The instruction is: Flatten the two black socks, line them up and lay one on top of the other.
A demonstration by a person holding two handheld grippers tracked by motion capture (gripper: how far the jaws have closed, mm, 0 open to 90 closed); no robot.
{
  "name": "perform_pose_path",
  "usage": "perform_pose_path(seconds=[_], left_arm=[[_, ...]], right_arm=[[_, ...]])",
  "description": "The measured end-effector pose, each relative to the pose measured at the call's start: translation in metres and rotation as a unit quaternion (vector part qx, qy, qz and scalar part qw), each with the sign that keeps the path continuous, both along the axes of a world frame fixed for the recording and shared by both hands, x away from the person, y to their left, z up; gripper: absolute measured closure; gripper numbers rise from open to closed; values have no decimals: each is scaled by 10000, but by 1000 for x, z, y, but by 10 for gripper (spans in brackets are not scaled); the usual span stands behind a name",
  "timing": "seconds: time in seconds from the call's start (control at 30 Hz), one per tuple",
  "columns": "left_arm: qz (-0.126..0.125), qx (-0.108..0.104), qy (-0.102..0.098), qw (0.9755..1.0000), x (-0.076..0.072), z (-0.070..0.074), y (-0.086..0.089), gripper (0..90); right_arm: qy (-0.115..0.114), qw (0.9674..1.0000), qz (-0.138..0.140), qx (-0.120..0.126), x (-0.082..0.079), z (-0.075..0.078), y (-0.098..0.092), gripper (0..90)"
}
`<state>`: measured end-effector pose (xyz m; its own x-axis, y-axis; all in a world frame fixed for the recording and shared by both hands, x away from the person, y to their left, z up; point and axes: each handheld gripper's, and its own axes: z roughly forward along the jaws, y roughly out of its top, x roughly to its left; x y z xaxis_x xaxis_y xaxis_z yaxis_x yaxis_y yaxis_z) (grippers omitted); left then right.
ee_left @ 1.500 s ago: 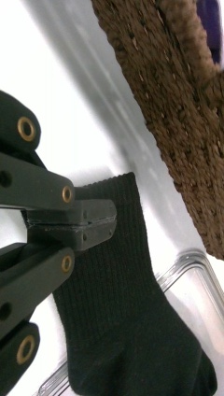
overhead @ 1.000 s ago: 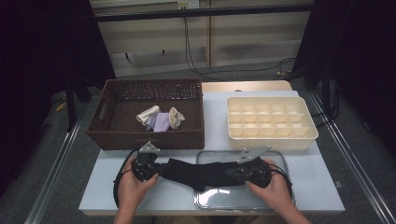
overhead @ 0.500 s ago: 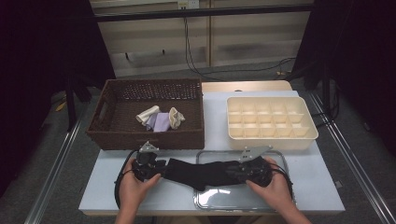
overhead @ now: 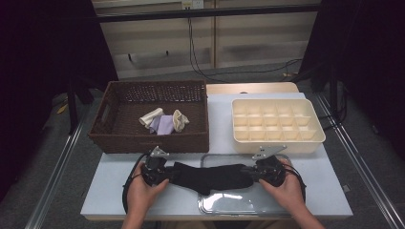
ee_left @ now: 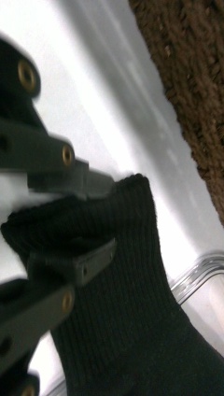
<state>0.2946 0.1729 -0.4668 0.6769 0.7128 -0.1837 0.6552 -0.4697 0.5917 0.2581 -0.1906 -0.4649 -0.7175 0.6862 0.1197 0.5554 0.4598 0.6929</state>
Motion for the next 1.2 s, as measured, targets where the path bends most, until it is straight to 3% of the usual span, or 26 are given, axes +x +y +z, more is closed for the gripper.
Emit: perform_pose_path(seconds=[0.13,0.3,0.47,0.57,0.73,0.83,0.9,1.0,1.2], left_arm=[[31,26,-58,10000,-1,0,-1,763],[2,55,-59,10000,-1,1,-2,768],[-22,-12,-11,10000,0,1,-1,770],[1,-21,14,10000,4,1,3,775],[115,-76,-43,9999,10,1,17,754],[157,-155,-242,9995,10,3,20,653],[150,-289,-232,9992,9,5,21,598],[218,-295,-252,9990,8,5,23,545],[292,-367,-241,9986,3,1,26,518]], right_arm=[[-54,9999,-129,-27,1,8,-8,884],[-49,9998,-97,-143,3,1,-7,874],[-280,9996,-59,76,2,10,-5,640],[-299,9994,30,181,0,15,1,605],[-272,9987,363,219,-3,12,15,668],[-238,9981,498,284,-3,11,19,763],[-230,9979,538,269,-3,10,21,819],[-199,9978,581,247,-3,9,23,864],[-260,9975,627,174,-1,10,29,890]])
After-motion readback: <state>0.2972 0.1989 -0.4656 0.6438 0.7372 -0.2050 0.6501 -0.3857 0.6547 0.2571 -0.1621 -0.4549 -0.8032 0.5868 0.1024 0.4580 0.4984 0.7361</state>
